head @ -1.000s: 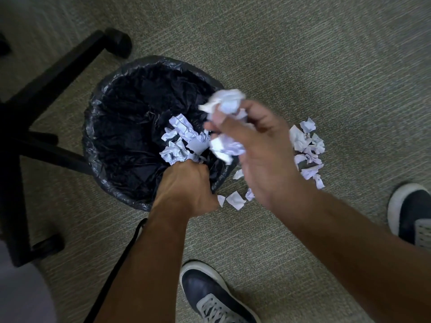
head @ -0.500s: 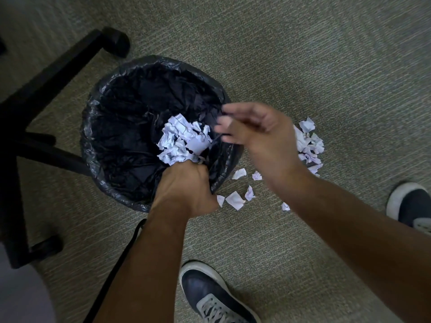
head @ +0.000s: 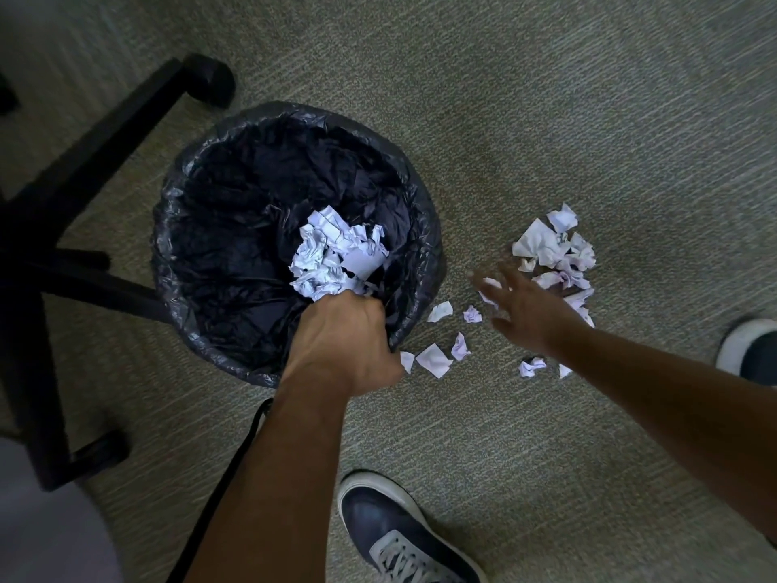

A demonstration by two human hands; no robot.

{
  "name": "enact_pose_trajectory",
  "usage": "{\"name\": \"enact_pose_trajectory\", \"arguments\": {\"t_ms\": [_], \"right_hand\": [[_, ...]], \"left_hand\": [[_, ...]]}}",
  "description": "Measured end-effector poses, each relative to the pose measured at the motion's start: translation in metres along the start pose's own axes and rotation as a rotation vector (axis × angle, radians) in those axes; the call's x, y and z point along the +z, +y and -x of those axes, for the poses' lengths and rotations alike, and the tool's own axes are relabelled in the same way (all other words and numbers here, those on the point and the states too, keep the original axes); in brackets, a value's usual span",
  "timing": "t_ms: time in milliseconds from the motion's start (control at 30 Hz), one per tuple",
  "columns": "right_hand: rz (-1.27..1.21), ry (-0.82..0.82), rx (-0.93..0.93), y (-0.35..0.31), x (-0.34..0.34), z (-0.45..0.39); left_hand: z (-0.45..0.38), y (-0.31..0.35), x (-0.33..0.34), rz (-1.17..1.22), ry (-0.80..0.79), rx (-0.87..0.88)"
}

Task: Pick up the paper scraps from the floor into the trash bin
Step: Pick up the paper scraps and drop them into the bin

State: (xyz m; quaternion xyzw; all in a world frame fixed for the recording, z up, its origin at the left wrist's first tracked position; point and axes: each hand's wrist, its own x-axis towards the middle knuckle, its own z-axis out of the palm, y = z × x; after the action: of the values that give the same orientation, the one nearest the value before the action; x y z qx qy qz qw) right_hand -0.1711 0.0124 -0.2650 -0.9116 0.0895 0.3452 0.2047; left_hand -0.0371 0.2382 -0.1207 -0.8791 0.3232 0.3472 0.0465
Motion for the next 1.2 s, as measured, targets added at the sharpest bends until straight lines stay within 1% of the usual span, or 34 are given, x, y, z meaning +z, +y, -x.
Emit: {"name": "enact_pose_trajectory", "arguments": {"t_ms": [67,200,300,433,533,633,700,733,767,833,900,933,1000,1033,1100,1133,1200], "right_hand": [[0.103,-0.061,-0.073,-0.003,0.012,-0.001],[0.275,-0.111,-0.067,-0.014,0.028,-0.002],[0.361,-0.091,-0.088,-0.020,0.027,0.000],[0.520,-0.168,-0.149,-0.026,0.022,0.001],[0.644,-0.184,-0.197,-0.021,0.016,0.000],[0.677,-0.230,-0.185,-0.005,0.011,0.002],[0.544,-0.224,-0.128,0.006,0.011,0.004],[0.405,-0.177,-0.092,0.009,0.010,0.005],[0.225,-0.086,-0.065,0.010,0.010,0.006],[-0.153,0.188,-0.073,0.005,0.005,0.014],[-0.464,0.451,-0.034,-0.015,-0.015,0.028],[-0.613,0.545,0.009,-0.029,-0.029,0.038],[-0.859,0.678,0.048,-0.056,-0.060,0.057],[-0.929,0.742,0.030,-0.070,-0.075,0.065],[-0.945,0.834,-0.059,-0.093,-0.099,0.076],[-0.935,0.833,-0.119,-0.102,-0.106,0.079],[-0.937,0.740,-0.230,-0.117,-0.112,0.077]], "left_hand": [[0.000,-0.001,0.001,0.000,0.016,0.005],[0.000,-0.002,0.003,0.006,0.036,0.012],[0.000,-0.001,0.004,0.004,0.038,0.017],[0.000,-0.001,0.005,0.007,0.042,0.016],[0.000,0.000,0.005,0.004,0.042,0.024],[0.001,0.001,0.004,-0.007,0.033,0.030],[0.001,0.002,0.004,-0.005,0.031,0.026],[0.001,0.002,0.005,-0.005,0.033,0.025],[0.000,0.002,0.005,-0.005,0.035,0.024],[0.000,0.002,0.005,-0.003,0.034,0.023],[0.001,0.003,0.005,-0.003,0.028,0.015],[0.001,0.003,0.005,-0.008,0.028,0.014],[0.003,0.005,0.005,-0.016,0.035,0.015],[0.004,0.006,0.006,-0.019,0.038,0.015],[0.003,0.007,0.006,-0.029,0.043,0.013],[0.003,0.006,0.005,-0.031,0.043,0.014],[0.002,0.006,0.003,-0.017,0.035,0.018]]}}
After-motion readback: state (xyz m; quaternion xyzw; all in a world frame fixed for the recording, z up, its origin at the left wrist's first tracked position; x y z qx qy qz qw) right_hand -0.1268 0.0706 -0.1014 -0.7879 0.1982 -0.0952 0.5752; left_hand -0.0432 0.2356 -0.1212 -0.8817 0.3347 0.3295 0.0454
